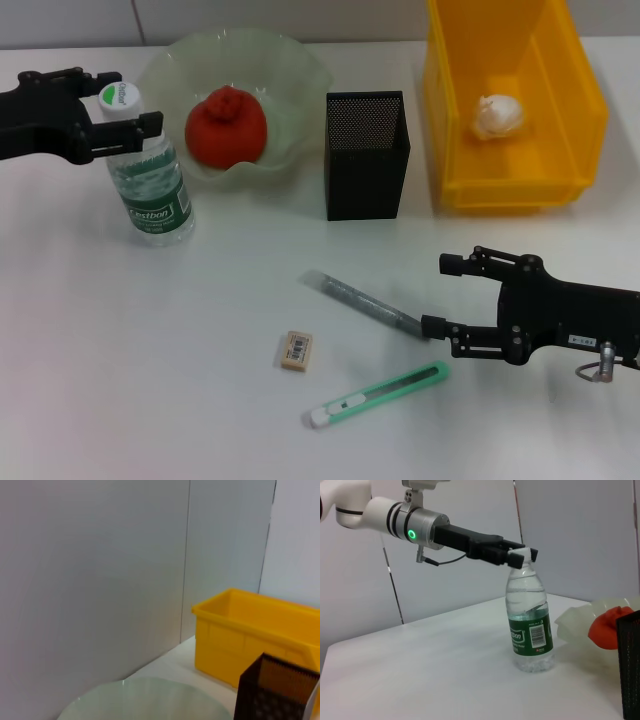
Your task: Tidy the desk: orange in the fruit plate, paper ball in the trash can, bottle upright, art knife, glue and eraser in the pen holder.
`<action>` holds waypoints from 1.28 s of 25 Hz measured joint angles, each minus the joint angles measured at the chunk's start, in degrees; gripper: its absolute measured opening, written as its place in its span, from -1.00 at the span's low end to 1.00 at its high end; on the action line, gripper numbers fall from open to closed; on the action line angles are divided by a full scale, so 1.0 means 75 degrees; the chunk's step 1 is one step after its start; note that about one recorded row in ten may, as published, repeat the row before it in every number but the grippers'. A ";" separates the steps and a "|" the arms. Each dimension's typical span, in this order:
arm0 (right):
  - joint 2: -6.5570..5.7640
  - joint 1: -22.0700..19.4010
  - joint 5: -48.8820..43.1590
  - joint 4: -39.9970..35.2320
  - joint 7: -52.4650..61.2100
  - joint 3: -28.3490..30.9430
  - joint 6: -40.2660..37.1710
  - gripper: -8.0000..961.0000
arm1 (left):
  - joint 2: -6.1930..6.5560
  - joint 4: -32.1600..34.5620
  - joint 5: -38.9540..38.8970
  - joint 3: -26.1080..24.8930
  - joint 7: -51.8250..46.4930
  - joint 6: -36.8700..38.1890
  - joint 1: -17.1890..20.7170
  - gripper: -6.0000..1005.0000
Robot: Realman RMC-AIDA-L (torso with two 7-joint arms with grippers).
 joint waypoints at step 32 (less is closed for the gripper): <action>-0.0202 0.0852 0.0070 -0.1363 0.2588 -0.0090 -0.1248 0.70 | 0.0495 -0.4087 -0.1141 0.0126 0.4658 0.2898 0.0703 0.57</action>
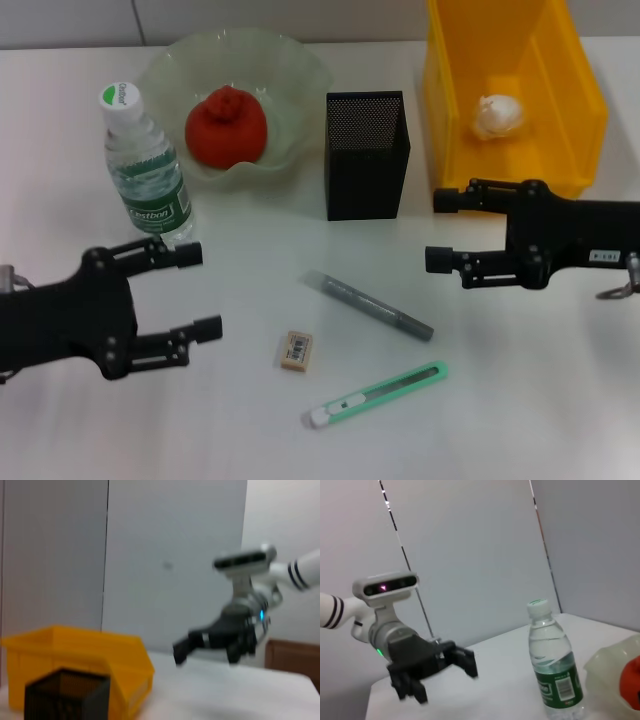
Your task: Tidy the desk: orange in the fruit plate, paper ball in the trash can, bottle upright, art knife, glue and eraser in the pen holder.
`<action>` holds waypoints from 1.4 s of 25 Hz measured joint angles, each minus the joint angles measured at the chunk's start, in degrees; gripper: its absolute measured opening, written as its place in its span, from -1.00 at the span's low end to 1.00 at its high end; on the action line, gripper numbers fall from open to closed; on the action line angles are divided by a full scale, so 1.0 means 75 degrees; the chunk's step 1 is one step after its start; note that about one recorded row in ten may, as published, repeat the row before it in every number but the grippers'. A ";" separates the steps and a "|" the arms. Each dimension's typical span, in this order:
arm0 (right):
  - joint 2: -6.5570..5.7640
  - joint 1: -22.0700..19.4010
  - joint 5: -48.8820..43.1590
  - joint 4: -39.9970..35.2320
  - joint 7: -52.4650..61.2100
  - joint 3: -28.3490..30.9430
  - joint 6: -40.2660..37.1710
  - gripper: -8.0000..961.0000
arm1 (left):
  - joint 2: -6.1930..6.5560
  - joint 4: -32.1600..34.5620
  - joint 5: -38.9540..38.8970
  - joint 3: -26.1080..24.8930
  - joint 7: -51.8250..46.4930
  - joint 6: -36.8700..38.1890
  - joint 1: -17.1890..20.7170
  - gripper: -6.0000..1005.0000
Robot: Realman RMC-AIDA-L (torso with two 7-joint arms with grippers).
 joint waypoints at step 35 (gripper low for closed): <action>0.0312 0.2938 -0.0908 -0.1063 0.2454 -0.6805 0.1699 0.70 | -0.0046 -0.0613 0.0810 0.0034 0.0394 -0.0704 -0.0129 0.56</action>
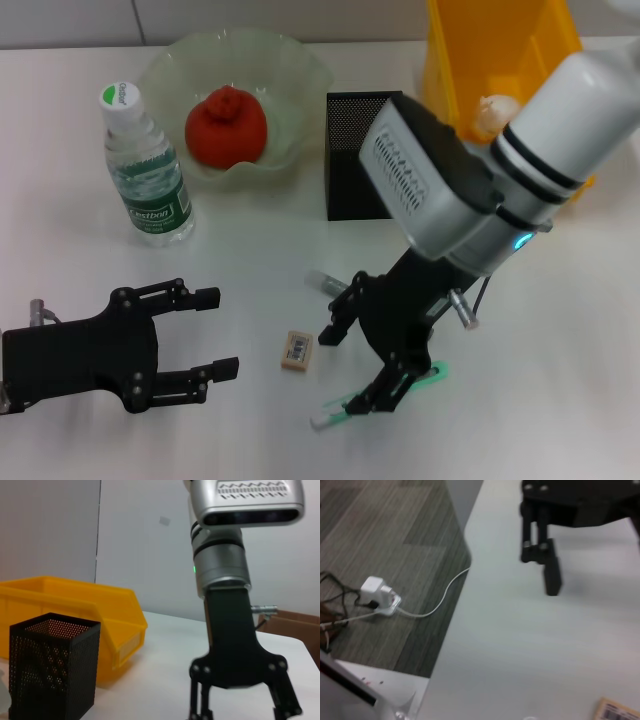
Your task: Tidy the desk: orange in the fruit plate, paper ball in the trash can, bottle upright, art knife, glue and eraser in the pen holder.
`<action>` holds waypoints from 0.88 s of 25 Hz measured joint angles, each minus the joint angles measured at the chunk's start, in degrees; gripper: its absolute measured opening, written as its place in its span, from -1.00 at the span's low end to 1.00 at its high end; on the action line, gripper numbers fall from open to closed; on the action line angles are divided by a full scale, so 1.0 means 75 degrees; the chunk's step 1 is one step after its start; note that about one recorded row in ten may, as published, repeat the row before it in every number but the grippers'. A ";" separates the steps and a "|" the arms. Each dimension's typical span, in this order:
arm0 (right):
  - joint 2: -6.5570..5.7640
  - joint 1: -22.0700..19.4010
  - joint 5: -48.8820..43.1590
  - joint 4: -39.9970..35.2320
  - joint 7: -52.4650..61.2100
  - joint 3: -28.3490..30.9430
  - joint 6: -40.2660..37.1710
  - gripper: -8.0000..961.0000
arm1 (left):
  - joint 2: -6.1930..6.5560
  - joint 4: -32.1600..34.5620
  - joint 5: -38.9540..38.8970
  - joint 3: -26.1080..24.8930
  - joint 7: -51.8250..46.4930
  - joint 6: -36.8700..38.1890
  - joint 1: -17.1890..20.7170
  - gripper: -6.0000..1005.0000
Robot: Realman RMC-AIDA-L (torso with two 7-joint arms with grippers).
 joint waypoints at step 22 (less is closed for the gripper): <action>0.0019 0.0002 0.0975 -0.0194 0.0009 -0.2255 0.1063 0.55 | -0.0011 -0.0011 -0.0061 -0.0094 -0.0033 -0.0026 0.0071 0.56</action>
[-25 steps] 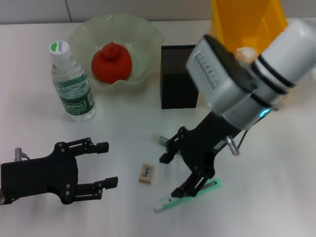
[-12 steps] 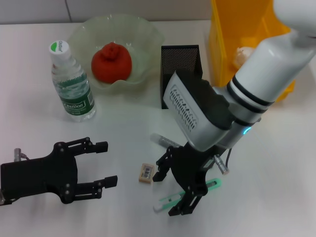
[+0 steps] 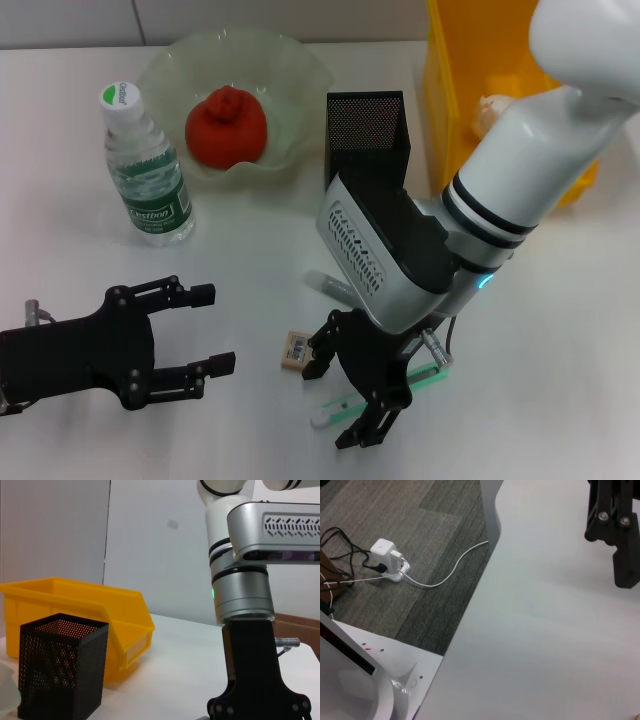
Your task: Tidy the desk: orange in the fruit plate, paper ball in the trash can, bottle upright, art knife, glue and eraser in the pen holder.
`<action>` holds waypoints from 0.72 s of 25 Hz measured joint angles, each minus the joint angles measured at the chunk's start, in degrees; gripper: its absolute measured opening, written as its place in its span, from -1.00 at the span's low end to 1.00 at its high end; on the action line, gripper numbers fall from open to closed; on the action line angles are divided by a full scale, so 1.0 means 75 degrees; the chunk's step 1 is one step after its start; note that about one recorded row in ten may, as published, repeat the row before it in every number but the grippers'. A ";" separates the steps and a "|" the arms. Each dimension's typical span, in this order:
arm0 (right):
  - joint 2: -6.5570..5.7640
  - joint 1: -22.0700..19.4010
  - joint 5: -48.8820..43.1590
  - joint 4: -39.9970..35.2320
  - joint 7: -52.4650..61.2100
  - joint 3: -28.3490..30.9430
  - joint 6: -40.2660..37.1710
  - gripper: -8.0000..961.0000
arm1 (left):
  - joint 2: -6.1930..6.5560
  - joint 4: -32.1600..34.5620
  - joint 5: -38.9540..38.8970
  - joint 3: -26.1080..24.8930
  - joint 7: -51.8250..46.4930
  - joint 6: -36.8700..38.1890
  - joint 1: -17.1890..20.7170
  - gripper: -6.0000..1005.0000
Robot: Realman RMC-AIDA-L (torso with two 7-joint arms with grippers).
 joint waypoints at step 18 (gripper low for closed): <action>-0.0001 -0.0054 0.0009 -0.0046 0.0161 -0.0540 0.0558 -0.03 | 0.0001 0.0000 -0.0006 -0.0048 -0.0001 0.0000 -0.0029 0.56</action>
